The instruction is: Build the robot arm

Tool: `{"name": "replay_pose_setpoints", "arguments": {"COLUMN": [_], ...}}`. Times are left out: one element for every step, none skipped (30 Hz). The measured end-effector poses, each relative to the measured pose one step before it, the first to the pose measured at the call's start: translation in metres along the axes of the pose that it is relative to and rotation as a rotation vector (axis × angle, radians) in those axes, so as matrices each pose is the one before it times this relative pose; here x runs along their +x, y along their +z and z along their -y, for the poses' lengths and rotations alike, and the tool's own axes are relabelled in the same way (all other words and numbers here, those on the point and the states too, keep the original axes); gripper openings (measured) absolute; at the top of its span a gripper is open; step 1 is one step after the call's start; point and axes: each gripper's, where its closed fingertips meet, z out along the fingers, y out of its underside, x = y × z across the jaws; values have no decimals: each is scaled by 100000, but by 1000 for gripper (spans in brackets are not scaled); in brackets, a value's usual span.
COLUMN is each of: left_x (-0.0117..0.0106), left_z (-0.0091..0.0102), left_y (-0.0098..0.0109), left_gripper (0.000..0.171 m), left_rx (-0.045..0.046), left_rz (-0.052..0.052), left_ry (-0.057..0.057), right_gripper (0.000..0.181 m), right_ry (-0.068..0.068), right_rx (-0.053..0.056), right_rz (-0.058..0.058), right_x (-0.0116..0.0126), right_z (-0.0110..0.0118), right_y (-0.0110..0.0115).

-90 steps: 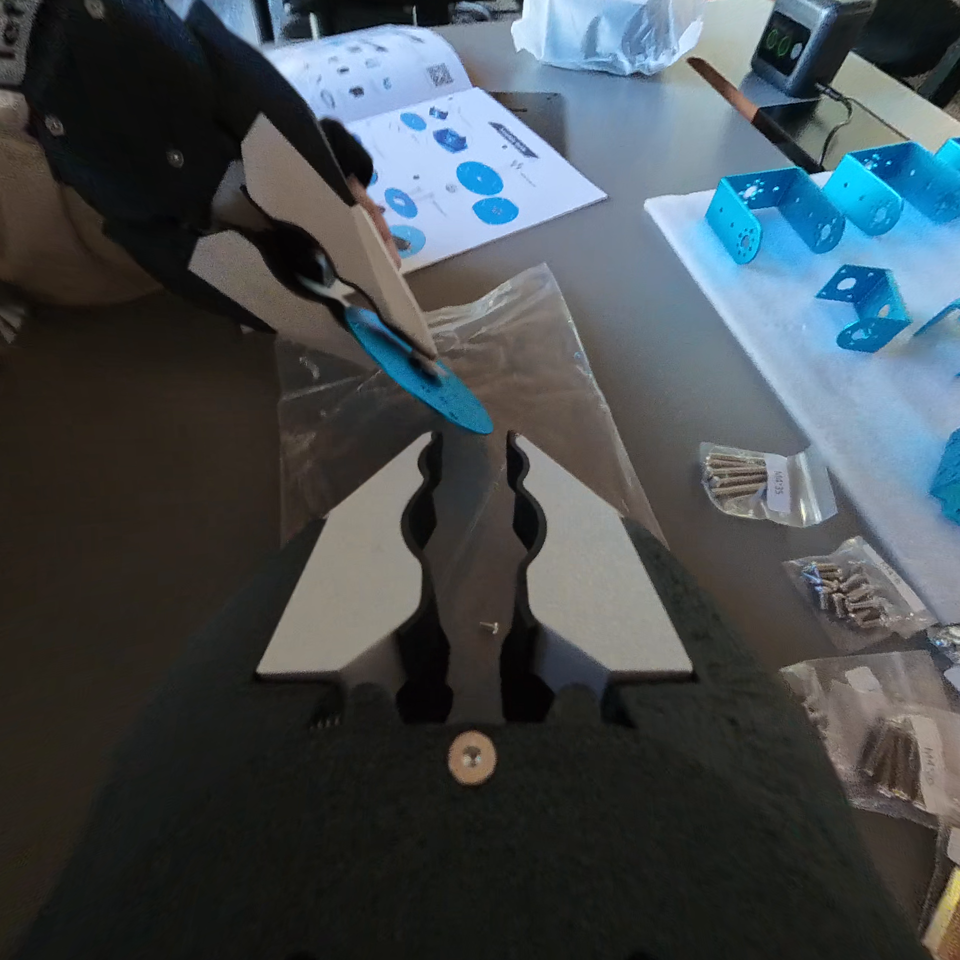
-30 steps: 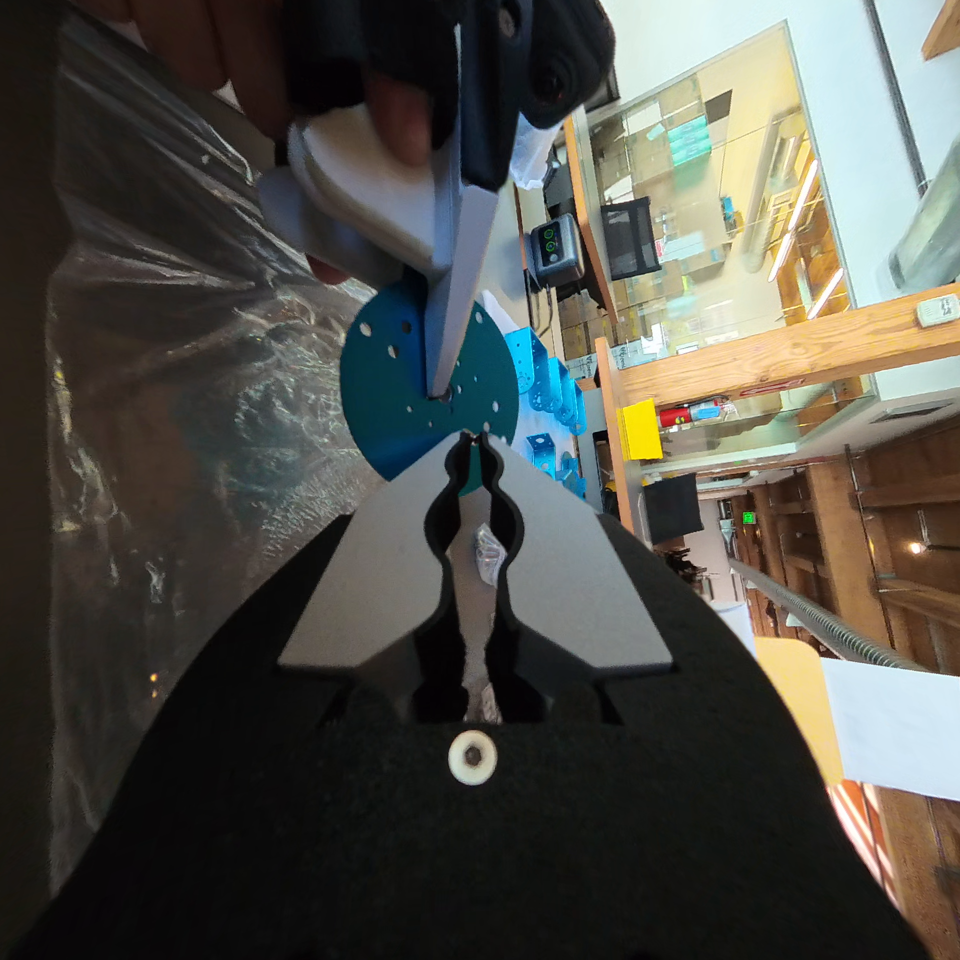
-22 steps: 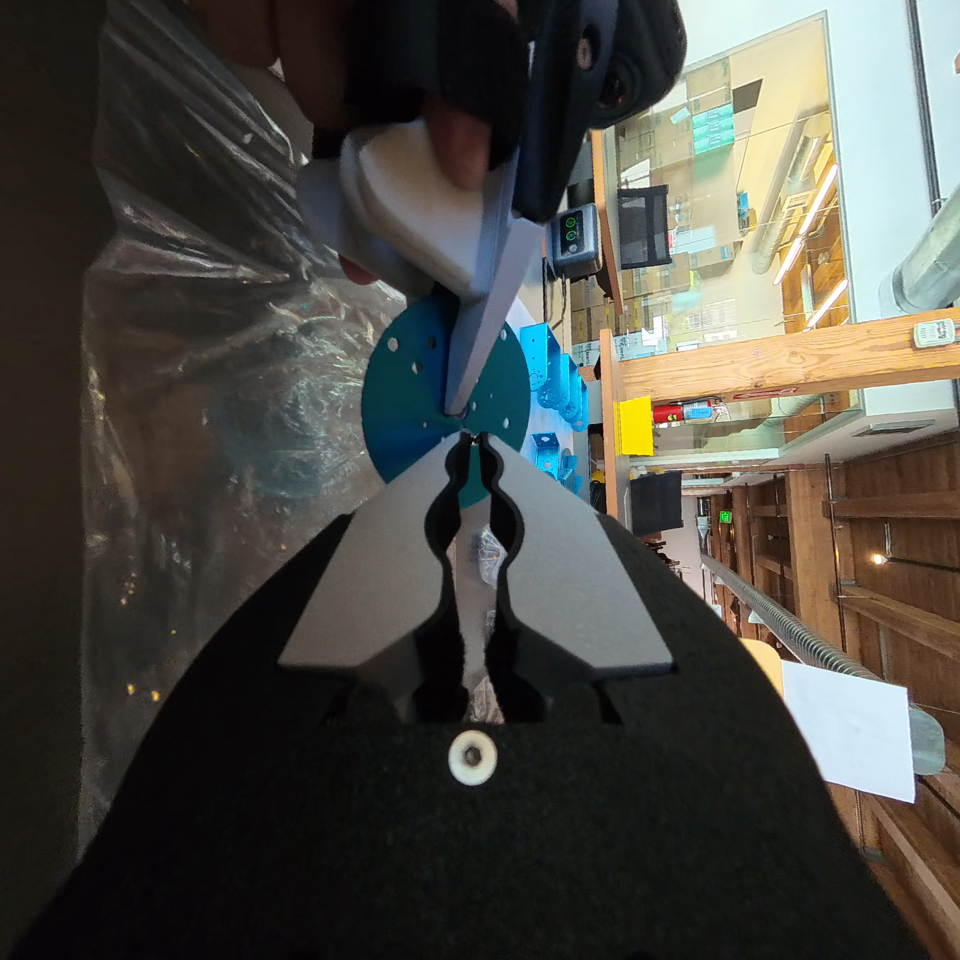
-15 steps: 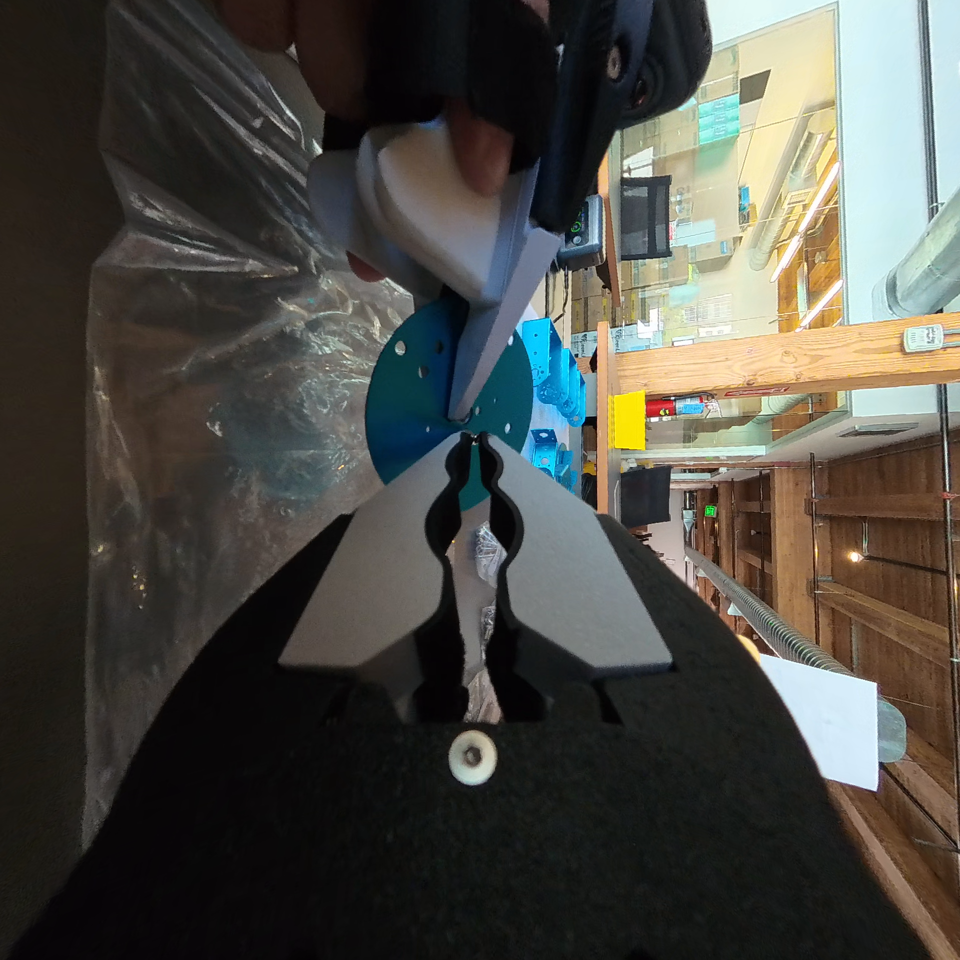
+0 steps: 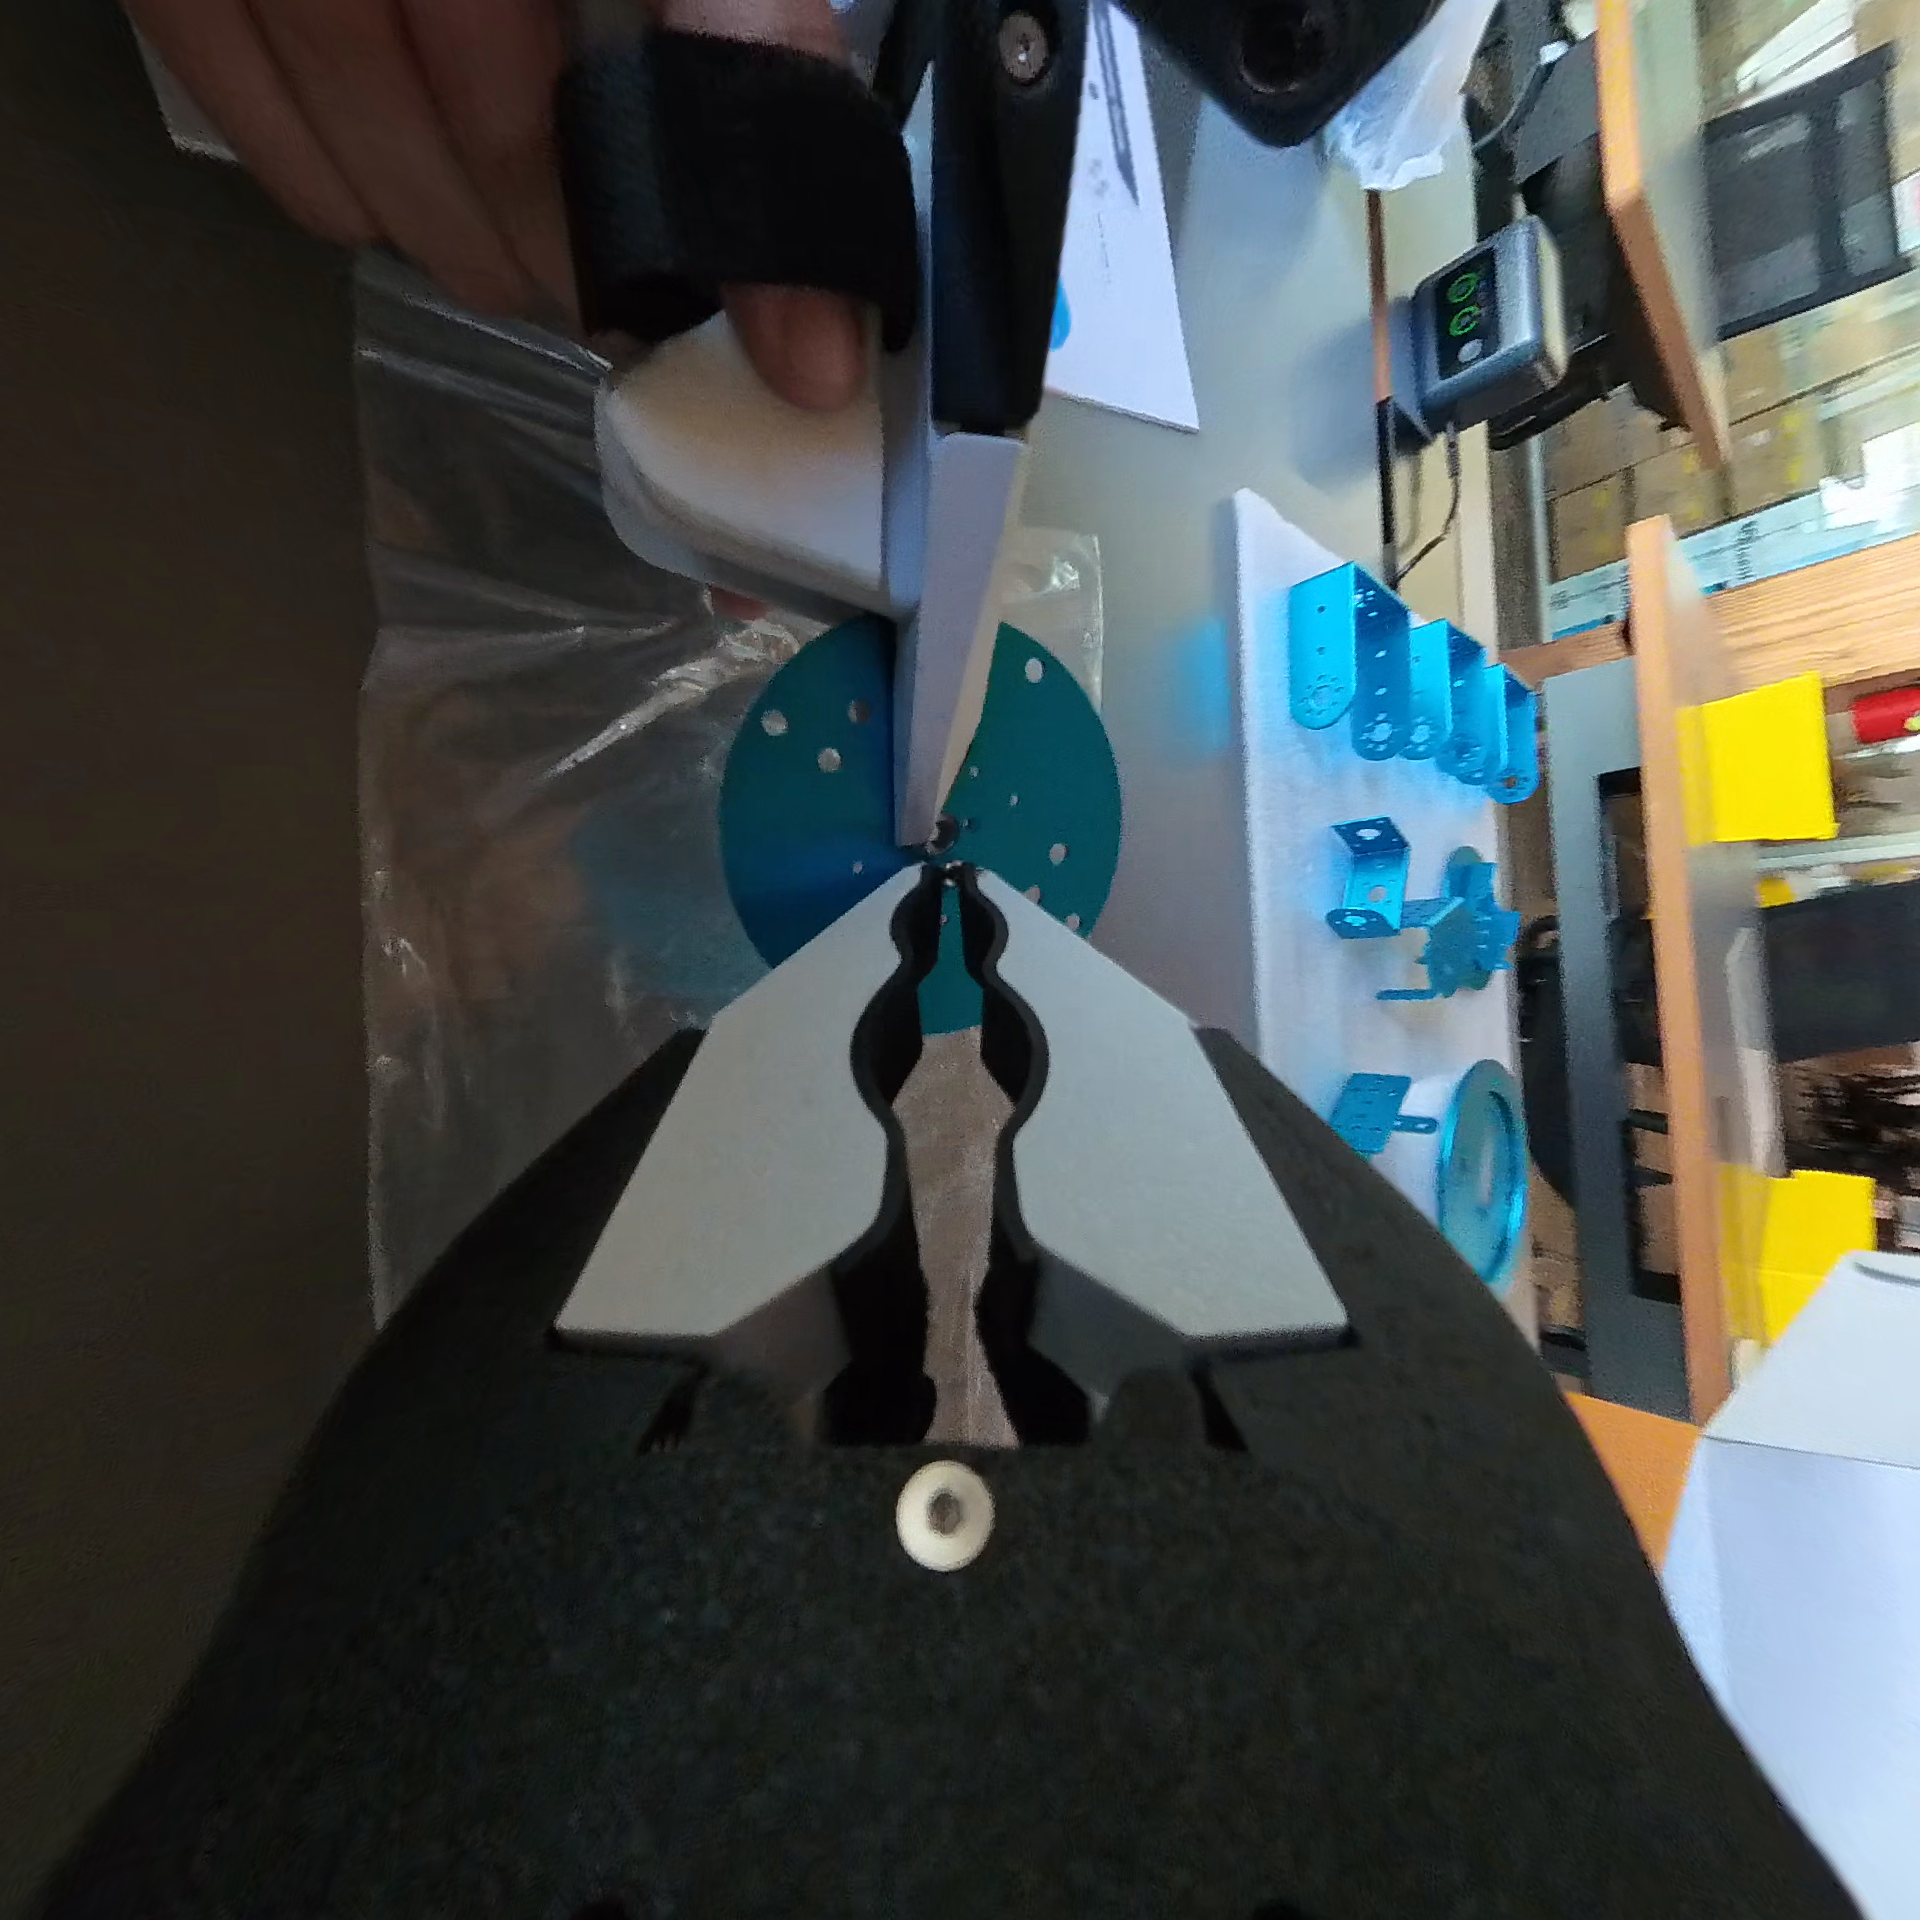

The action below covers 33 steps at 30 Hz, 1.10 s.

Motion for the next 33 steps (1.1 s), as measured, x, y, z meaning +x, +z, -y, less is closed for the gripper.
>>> {"name": "replay_pose_setpoints", "arguments": {"left_x": [52,67,80,124,117,98,142,170,116,137,259,345,301,355,427,303,216,266,287,80,-96,-156,-185,-202,-144,-112,-74,11,-96,-159,-102,19,118], "left_z": [43,59,113,110,71,43,67,59,83,131,154,172,138,75,9,-47,-40,-107,-160,-135,-154,-167,-65,-66,-48,-28,-31,-12,-49,-32,-45,-69,-71], "left_y": [-54,-76,-98,-96,-65,-38,-40,-39,-61,-78,-85,-73,-72,-35,-6,19,42,75,102,107,118,98,79,48,34,37,28,36,40,1,0,30,67], "left_gripper": [4,4,4,4,4,4,4,4,4,3,4,4,4,4,4,3,3,3,3,3,3,4,4,4,4,4,4,3,4,4,4,4,4], "left_rx": [63,213,530,518,414,236,362,289,351,606,704,750,564,202,-269,-457,-214,-577,-903,-601,-733,-808,-158,-143,-151,5,-121,-21,-292,-158,-312,-384,-446], "left_rz": [-803,-1160,-1244,-1386,-1122,-896,-1198,-1275,-686,-675,-1443,-1831,-1529,-1779,-2134,-1325,-784,-1410,-1663,-418,636,664,658,564,106,38,-61,-434,518,974,664,145,-200], "left_ry": [-784,-1115,-1119,-795,-652,-703,-917,-690,-294,40,246,229,331,642,956,950,801,362,-33,200,453,376,16,-288,-612,-608,-415,-308,65,688,751,910,936], "right_gripper": [2,2,3,6,9,12,17,22,26,28,31,39,42,42,45,47,44,40,40,40,40,39,36,34,30,26,22,17,14,11,10,11,10], "right_ry": [2290,2974,3343,4156,4642,4354,3919,3515,4603,6893,9250,11147,12783,14459,14804,14693,12529,8177,4154,1926,1517,2586,2749,826,-28,-256,211,368,-494,-109,277,-282,-360], "right_rx": [423,959,944,1751,1798,744,706,1676,4215,5883,4695,2876,2506,3134,3408,3557,3293,894,-2718,-3645,-1071,2213,1579,-250,-900,-756,184,-158,-44,-431,-112,-429,-295], "right_rz": [2170,2749,2922,3863,3822,3896,2771,1463,1645,1700,1195,1990,2998,5110,9653,10866,9862,7170,3118,1151,3890,5966,3252,362,-1627,-1514,212,-784,-1790,332,-115,-212,661], "right_x": [29,37,106,-11,-3,-56,26,172,153,254,489,566,583,443,-36,-203,-238,-200,15,83,-416,-740,-328,38,309,297,51,237,380,28,109,99,-35], "right_z": [76,115,77,227,204,13,37,120,404,571,318,-59,-194,-201,-73,134,178,-148,-692,-785,-345,218,211,-55,-167,-164,-21,-32,-25,-91,-72,-116,-97], "right_y": [-1,-8,-9,-58,-69,-77,-182,-383,-597,-671,-506,-268,-113,-4,11,-65,-101,49,273,425,411,215,56,30,34,55,48,21,-11,22,32,30,6]}}
